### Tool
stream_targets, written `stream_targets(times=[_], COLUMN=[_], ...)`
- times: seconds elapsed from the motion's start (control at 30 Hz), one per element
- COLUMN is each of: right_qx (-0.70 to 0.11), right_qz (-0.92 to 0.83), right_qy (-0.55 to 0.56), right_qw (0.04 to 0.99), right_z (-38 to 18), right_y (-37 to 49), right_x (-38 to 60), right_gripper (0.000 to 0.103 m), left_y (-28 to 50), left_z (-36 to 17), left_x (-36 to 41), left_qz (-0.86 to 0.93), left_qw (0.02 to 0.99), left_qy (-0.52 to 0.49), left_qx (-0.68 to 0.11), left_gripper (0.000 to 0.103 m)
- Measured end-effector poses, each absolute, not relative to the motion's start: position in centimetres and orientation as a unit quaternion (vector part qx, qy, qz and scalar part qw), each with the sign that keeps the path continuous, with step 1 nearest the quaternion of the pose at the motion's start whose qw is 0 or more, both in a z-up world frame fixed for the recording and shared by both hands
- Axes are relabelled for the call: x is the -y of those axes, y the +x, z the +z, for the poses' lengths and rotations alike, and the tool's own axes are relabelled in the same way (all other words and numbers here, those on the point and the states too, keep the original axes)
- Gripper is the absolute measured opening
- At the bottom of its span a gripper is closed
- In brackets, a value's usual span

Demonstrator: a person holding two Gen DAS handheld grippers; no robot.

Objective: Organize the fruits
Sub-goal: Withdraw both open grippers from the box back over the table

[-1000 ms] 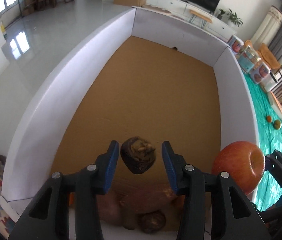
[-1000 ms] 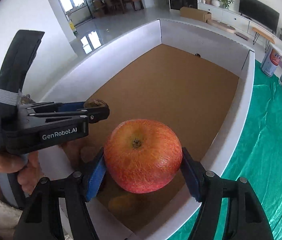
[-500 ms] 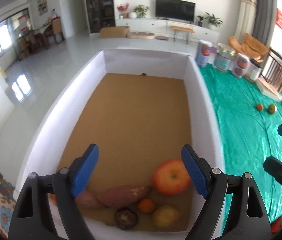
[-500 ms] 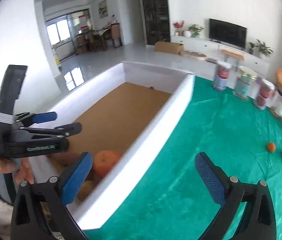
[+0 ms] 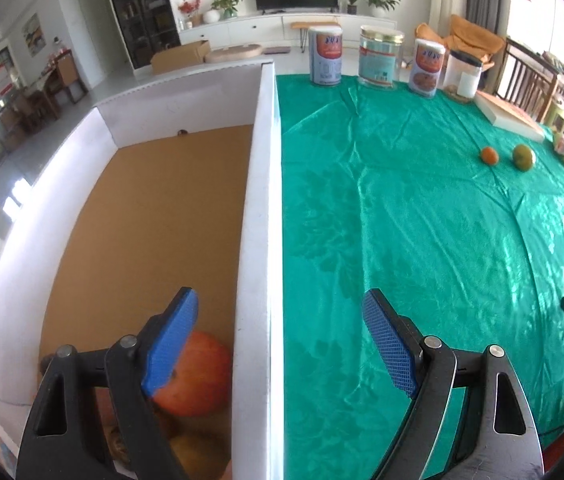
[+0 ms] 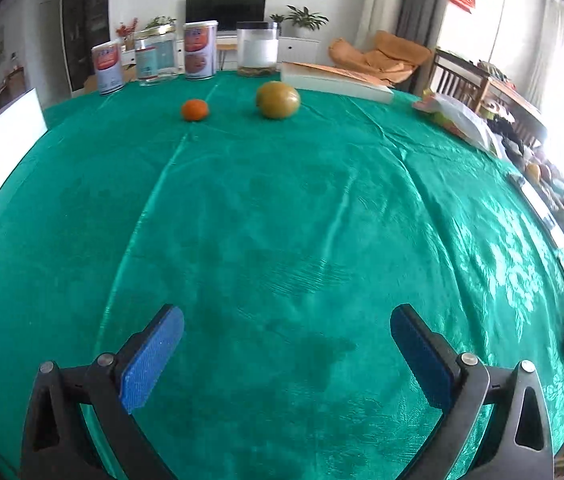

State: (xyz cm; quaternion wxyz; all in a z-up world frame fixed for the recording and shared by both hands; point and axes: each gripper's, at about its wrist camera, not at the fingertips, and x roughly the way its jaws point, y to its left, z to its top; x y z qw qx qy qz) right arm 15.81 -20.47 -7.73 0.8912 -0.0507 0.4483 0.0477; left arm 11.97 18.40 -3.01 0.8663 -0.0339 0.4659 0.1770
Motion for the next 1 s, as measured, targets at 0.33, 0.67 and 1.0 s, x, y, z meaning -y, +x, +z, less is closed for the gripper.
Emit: stream_targets(times=[0.33,0.67,1.0], right_qx=[-0.462,-0.462,-0.462], right_qz=[0.052,0.052,0.052], right_qy=[-0.03,-0.03,-0.029], right_qw=[0.885,0.885,0.885], right_z=[-8.6,-8.6,-8.6], right_y=[16.1,16.2,16.2], right_x=[20.3,20.3,20.3], right_gripper=[0.103,0.103,0.103], left_y=[11.6,10.6,7.7], left_z=[-3.7,-3.4,3.6], left_x=[-16.7,-16.1,-8.0], left_qz=[0.186,0.188,0.141], left_qw=[0.866,0.868,0.929], left_qy=[0.009,0.017,0.094], left_qx=[-0.465,-0.459,-0.329], left_gripper=[0.086,0.086,0.092])
